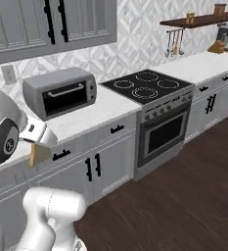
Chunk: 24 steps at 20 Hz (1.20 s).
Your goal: Start the toaster. Once the lever pops up, take the bread to the plate on the dining counter.
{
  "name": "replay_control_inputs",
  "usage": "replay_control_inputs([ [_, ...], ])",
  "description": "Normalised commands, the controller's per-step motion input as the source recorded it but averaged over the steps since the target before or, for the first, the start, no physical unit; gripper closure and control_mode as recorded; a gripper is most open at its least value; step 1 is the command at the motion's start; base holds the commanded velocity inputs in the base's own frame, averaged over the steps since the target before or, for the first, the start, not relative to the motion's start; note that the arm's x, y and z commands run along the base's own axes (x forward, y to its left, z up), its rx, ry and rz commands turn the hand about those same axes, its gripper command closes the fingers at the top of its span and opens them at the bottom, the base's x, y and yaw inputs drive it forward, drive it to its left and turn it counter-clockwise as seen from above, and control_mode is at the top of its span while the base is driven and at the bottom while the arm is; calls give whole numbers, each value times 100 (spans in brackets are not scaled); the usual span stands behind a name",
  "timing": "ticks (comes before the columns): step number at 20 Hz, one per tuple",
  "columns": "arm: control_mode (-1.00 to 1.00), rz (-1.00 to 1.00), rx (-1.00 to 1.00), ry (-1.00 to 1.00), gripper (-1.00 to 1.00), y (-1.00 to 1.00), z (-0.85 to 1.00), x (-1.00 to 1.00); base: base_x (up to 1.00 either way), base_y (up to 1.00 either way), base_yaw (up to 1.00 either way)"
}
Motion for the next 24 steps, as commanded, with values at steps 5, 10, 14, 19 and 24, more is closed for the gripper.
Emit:
replay_control_inputs([
  [5, 100, 0, 0, 0, 100, 0, 0, 0, 18, -61, -72],
  [10, 100, 0, 0, 0, 100, 0, 0, 0, 55, -60, -59],
  [14, 100, 0, 0, 0, 100, 0, 0, 0, 94, -61, -44],
  [19, 100, 0, 0, 0, 100, 0, 0, 0, 100, -56, -31],
  [24, 100, 0, 0, 0, 100, 0, 0, 0, 100, -58, -21],
])
